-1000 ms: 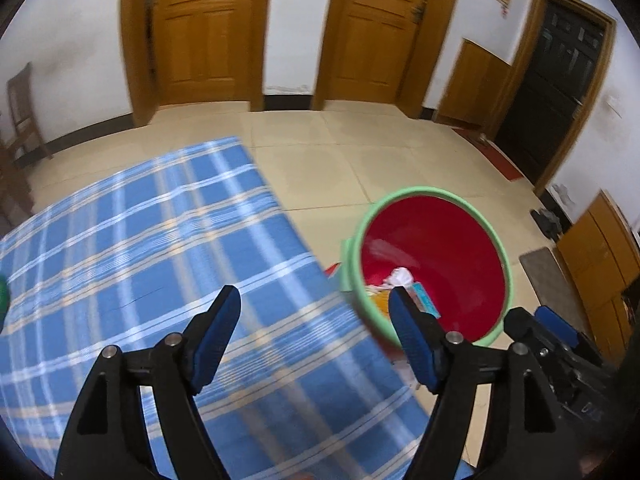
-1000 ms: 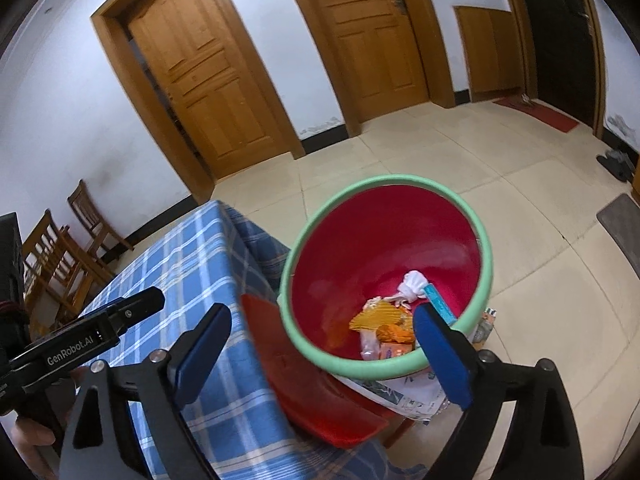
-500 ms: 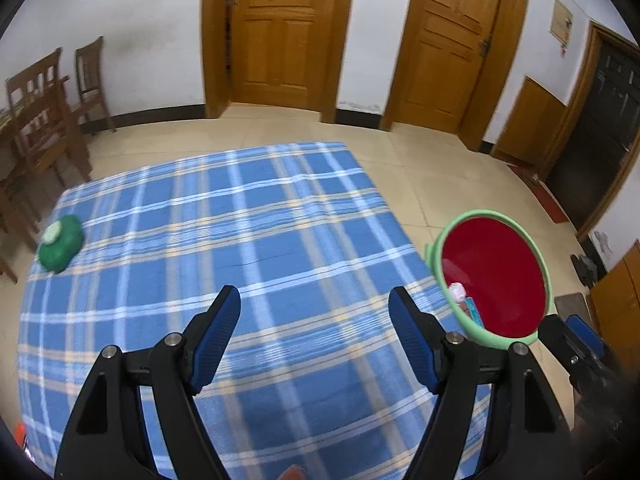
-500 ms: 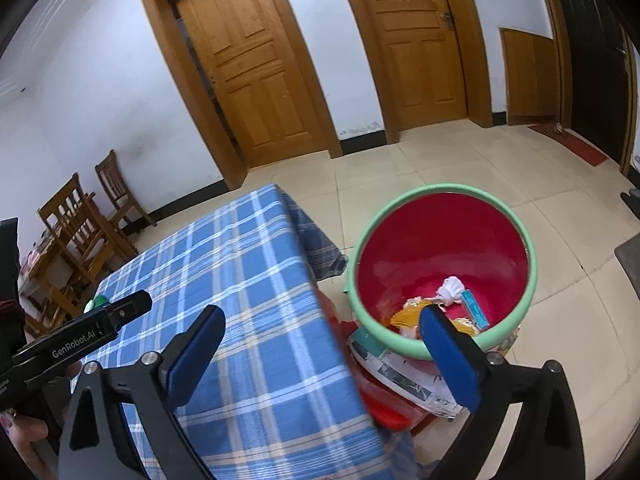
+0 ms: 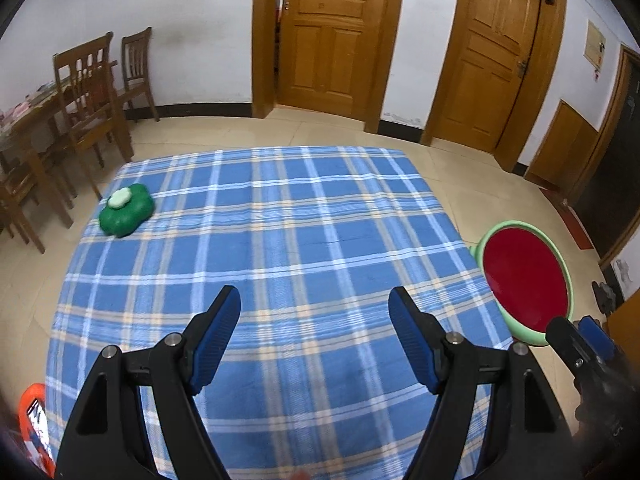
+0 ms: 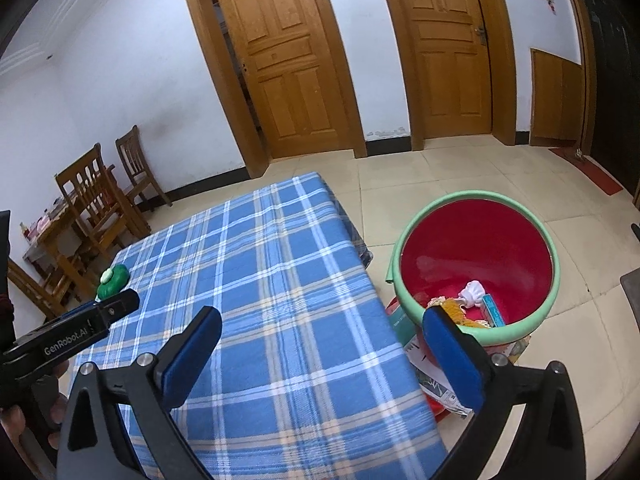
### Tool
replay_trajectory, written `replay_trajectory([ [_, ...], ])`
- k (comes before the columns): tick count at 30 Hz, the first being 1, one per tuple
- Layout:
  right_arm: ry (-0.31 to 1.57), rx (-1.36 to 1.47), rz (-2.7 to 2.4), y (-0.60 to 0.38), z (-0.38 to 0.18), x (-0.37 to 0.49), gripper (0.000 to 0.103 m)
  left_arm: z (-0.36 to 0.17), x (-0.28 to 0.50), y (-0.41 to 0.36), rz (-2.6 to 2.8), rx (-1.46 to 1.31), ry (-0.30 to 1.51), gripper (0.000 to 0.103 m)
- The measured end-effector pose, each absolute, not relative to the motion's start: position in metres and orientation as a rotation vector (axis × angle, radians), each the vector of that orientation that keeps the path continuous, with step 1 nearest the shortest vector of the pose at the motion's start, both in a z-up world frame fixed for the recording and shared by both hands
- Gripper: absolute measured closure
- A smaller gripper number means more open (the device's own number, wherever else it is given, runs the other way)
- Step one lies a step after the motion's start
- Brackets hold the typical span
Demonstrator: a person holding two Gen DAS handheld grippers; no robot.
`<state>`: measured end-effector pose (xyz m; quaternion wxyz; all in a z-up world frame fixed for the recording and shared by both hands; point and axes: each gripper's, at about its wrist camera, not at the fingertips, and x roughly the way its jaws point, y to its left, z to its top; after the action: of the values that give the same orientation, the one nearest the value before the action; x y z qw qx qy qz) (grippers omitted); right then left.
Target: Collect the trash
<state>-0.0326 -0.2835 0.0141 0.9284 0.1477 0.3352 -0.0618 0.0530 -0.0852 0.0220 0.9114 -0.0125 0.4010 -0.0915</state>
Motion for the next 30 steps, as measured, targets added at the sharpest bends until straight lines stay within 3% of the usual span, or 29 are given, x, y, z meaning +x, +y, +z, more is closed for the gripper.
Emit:
replay_trajectory([
  [30,0.690,0.254,-0.093,-0.253,0.022,-0.040,0.001,0.033,0.032,-0.050,-0.131,-0.077,0.788,0.027],
])
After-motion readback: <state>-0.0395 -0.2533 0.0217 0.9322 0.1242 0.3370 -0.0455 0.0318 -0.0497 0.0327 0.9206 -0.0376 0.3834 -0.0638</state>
